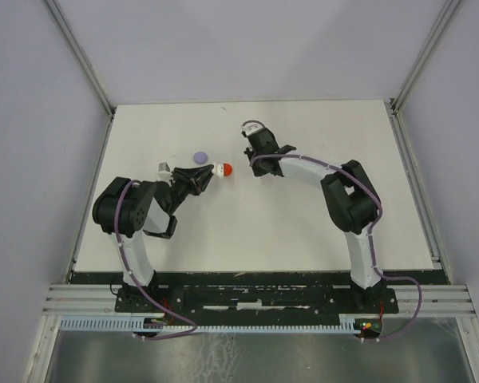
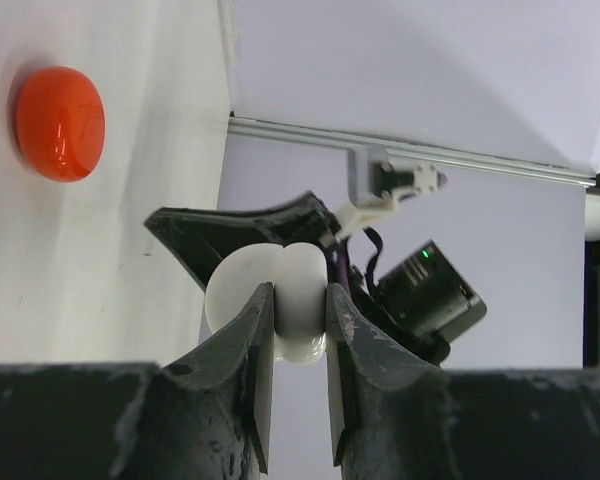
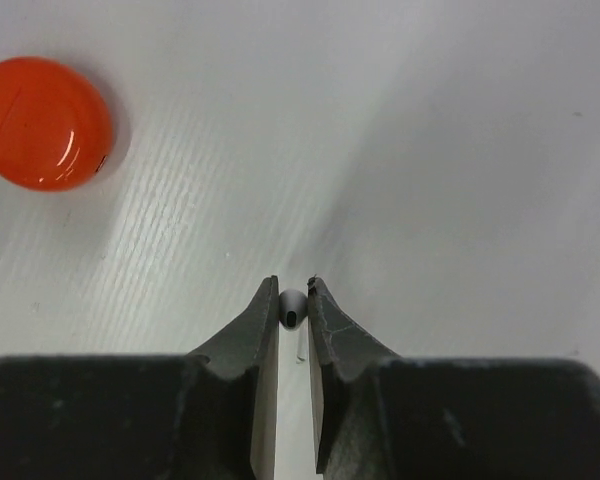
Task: Insert the wireless bluetooth earbuds into the charging case
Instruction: Place the earbud in the charging case.
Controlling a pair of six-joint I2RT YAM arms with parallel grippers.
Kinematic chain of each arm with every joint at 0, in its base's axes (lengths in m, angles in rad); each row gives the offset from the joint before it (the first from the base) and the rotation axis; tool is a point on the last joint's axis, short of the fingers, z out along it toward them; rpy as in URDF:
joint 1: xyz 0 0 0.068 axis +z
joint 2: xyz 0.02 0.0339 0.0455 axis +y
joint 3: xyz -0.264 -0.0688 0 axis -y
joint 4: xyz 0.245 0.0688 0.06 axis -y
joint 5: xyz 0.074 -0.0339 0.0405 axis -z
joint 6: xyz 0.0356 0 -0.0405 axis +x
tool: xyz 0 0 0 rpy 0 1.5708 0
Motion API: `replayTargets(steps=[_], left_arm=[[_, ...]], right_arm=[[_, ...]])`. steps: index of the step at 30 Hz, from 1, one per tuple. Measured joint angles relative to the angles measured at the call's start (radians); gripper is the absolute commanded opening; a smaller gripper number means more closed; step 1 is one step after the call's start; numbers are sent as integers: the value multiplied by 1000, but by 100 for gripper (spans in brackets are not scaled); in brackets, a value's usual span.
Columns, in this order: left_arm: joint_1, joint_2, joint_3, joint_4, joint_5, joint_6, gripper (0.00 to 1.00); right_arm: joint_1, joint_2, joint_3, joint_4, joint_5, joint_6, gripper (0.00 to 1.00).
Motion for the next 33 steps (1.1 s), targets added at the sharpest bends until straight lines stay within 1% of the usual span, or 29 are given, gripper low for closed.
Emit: replayTargets(steps=[1,6,9,14,19,23,29,33], left_arm=[[-3,3,1,0,0,-7,3],[-46,35,30,0,-7,-42,3],[-90,47,51,0,-23,-67,3],[-147,63,95,2,-35,-96,3],[-187,103,143,2,-53,-141,3],[-198,116,154,2,-57,-170,3],[-204,137,155,2,-57,-194,3],[-209,150,159,2,-57,-199,3]], right_arm=[[-3,-38,-47,29,1,-1,1],[-17,-283,-322,301,-3,-6,1],[-19,-400,-439,459,-25,-14,1],[-19,-513,-621,730,-100,-34,1],[-19,-532,-785,1022,-190,-59,1],[-19,-532,-869,1218,-245,-85,1],[-19,-512,-926,1503,-321,-112,1],[-19,-470,-933,1617,-379,-112,1]])
